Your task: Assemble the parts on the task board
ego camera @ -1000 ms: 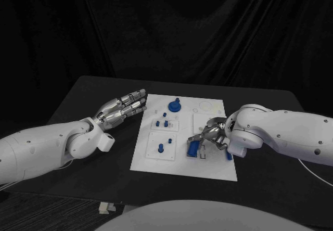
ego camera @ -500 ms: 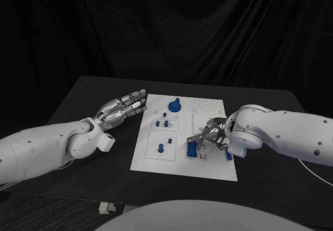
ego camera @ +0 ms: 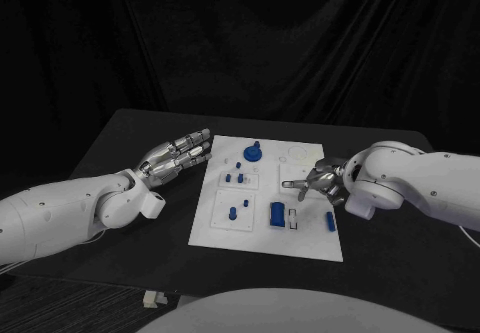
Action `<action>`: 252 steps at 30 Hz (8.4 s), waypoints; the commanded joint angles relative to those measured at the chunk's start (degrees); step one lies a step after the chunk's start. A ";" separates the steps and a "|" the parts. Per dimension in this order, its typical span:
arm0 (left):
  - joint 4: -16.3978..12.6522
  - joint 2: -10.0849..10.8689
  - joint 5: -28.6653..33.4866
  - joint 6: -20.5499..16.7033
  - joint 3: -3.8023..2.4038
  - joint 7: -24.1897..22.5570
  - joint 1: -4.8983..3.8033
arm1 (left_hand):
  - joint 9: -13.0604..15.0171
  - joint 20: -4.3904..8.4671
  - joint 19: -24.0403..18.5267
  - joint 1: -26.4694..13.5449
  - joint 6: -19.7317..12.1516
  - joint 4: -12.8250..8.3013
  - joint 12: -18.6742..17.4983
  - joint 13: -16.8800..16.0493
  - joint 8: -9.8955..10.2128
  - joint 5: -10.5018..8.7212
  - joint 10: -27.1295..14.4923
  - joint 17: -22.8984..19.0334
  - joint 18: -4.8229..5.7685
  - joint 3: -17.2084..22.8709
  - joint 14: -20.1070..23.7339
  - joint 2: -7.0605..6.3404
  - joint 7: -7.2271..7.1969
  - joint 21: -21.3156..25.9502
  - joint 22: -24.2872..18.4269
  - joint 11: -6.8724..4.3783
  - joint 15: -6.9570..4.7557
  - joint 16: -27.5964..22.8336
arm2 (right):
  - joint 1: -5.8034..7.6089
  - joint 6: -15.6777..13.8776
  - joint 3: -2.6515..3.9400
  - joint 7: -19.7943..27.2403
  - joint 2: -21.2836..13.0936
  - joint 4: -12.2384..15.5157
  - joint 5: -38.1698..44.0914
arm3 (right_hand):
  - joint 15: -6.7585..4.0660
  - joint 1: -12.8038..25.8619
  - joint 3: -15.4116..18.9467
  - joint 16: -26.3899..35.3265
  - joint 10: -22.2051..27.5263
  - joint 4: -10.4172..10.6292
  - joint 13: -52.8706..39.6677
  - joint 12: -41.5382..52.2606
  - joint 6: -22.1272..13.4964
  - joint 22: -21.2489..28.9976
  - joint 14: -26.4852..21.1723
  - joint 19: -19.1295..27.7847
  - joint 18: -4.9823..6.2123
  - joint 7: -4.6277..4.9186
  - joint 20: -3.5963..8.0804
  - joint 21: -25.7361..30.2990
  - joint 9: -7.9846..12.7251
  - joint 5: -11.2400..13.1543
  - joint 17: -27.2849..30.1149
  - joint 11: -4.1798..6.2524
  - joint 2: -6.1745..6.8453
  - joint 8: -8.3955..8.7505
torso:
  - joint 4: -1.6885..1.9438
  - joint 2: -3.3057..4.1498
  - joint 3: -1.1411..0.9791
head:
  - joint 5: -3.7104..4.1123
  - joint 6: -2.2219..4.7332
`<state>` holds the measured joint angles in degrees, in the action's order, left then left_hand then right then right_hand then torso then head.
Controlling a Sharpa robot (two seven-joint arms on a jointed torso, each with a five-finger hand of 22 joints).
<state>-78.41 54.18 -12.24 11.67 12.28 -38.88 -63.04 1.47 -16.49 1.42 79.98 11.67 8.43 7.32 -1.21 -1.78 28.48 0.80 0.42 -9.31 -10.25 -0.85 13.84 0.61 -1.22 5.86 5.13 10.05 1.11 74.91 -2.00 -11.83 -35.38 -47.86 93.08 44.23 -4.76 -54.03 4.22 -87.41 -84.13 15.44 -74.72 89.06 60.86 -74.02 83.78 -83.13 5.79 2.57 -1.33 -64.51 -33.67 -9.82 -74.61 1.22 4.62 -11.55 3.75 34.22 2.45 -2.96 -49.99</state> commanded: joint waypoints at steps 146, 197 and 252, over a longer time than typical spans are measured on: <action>0.68 -0.73 0.31 1.93 -0.05 -4.98 0.70 | 0.23 -0.27 0.91 0.24 -0.07 -2.28 1.17 -0.15 -0.18 1.87 -0.07 0.27 -0.39 0.61 -0.29 0.86 0.07 -0.19 0.34 1.08 0.61 1.14 | -4.25 -0.25 0.02 -0.50 0.36 -2.24 -9.59 | -0.50 -6.04 -27.41 3.25 -5.87 -21.02 -15.28 0.94 3.78 -8.16 4.54 1.75 -0.06 -0.01 0.24 4.65 5.65 -24.53 -8.21 0.55 -1.15 3.37 | 0.02 0.00 0.03 | 0.46 -0.01; 0.83 -0.70 0.31 2.49 -0.05 -4.72 0.95 | 0.22 -0.27 0.89 0.28 -0.13 -2.52 1.15 -0.15 -0.17 1.97 -0.09 0.27 -0.35 0.75 -0.28 0.91 0.09 -0.17 0.27 1.19 0.69 1.17 | -5.16 3.00 0.01 -1.34 1.97 -2.69 -3.13 | -0.45 -2.47 -25.93 4.05 -5.87 -19.06 -15.28 0.94 2.85 -7.87 4.40 1.61 0.10 -0.01 0.17 6.08 5.10 -12.86 -7.36 0.51 -1.71 2.97 | 0.03 0.03 0.03 | 0.13 -0.01; 0.76 -0.54 0.31 2.37 -0.05 -4.84 1.12 | 0.25 -0.28 1.01 0.39 -0.01 -2.96 1.30 -0.17 -0.20 2.25 -0.10 0.30 -0.32 0.98 -0.31 0.91 0.16 -0.24 0.52 1.26 0.78 1.26 | -4.65 -12.96 0.00 18.26 -9.44 10.68 23.40 | -0.86 -18.21 -13.06 -2.12 -5.87 -17.50 -15.28 0.94 -6.80 -10.78 6.08 -1.57 -1.82 0.26 0.53 -4.61 2.66 -11.42 -14.78 1.02 -2.69 -1.57 | 0.04 -0.04 0.03 | -0.11 -0.01</action>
<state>-77.48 53.64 -12.24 13.64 12.28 -38.89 -61.99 1.47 -16.88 1.82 80.29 11.67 6.46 7.37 -1.21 -1.78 29.81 0.84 0.49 -9.30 -9.70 -0.86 14.15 0.62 -1.22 5.86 5.79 10.07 1.55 70.53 -9.88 -11.82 -24.73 -57.13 103.27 55.52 -5.39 -71.93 -8.31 -88.59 -83.73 -1.82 -74.72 89.06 54.26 -74.02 84.00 -83.13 5.78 2.91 -0.91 -68.21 -31.36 -22.03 -74.61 1.84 2.05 -12.93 3.75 34.17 2.46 -3.05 -49.99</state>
